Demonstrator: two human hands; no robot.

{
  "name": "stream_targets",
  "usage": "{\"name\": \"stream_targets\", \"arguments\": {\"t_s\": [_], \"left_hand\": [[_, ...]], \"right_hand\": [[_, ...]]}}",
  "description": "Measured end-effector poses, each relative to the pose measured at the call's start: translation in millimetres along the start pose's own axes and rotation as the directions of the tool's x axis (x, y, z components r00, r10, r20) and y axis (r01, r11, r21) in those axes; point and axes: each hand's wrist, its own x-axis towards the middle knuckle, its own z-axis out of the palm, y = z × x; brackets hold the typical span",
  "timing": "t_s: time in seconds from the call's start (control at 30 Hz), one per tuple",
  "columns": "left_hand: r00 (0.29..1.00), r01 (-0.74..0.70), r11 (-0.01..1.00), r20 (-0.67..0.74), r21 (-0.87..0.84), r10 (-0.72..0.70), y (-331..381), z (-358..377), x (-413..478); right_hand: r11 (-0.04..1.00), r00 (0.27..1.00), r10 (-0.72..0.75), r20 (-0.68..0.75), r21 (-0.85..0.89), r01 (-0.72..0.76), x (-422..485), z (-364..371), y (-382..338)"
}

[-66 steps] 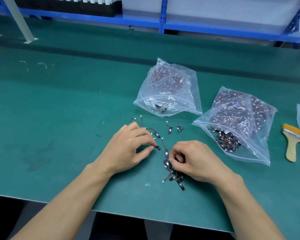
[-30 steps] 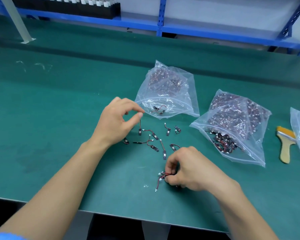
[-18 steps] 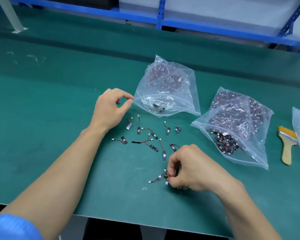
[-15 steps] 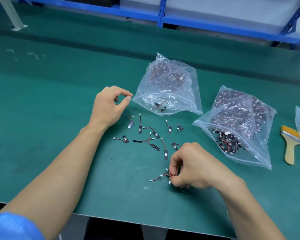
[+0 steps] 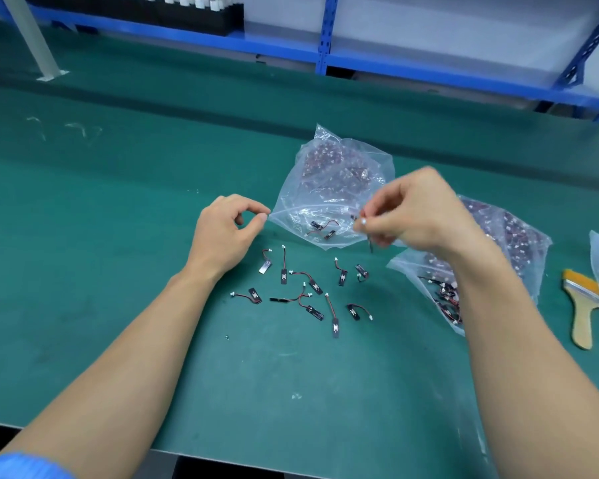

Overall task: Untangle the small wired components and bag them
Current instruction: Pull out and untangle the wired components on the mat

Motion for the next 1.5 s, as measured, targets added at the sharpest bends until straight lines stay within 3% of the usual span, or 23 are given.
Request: {"name": "stream_targets", "arguments": {"t_s": [0.13, 0.3, 0.5, 0.63, 0.73, 0.93, 1.07, 1.23, 1.5], "left_hand": [[1.000, 0.004, 1.000, 0.007, -0.001, -0.004, 0, 1, 1], [1.000, 0.005, 1.000, 0.019, 0.003, -0.005, -1, 3, 2], [0.999, 0.025, 1.000, 0.037, -0.004, -0.025, -4, 3, 2], [0.998, 0.032, 0.999, 0.046, -0.008, -0.032, -3, 4, 2], [0.998, 0.053, 0.998, 0.045, -0.024, -0.052, -3, 3, 2], [0.995, 0.084, 0.995, 0.059, -0.045, -0.082, -1, -1, 0], [0.981, 0.042, 0.999, 0.191, -0.017, -0.038, -4, -9, -2], [0.918, 0.020, 1.000, 0.396, 0.017, -0.025, -5, -13, -6], [0.908, 0.033, 0.997, 0.414, 0.064, -0.057, -9, -18, -8]], "right_hand": [[0.998, 0.970, -0.032, -0.242, -0.057, 0.019, 49, 4, 0], [0.974, 0.951, -0.060, -0.304, -0.227, -0.011, 75, 15, 21], [0.988, 0.915, -0.120, -0.385, -0.137, 0.072, 63, 26, 39], [0.968, 0.843, -0.249, -0.477, -0.106, 0.226, 38, 38, 61], [0.964, 0.809, -0.240, -0.536, -0.035, 0.263, 22, 49, 77], [0.964, 0.879, -0.153, -0.451, 0.129, 0.234, 4, 51, 100], [0.962, 0.918, -0.212, -0.336, 0.096, 0.257, -4, 50, 105], [0.949, 0.905, -0.298, -0.303, 0.006, 0.315, -8, 51, 103], [0.940, 0.893, -0.341, -0.293, -0.085, 0.331, -10, 54, 100]]}}
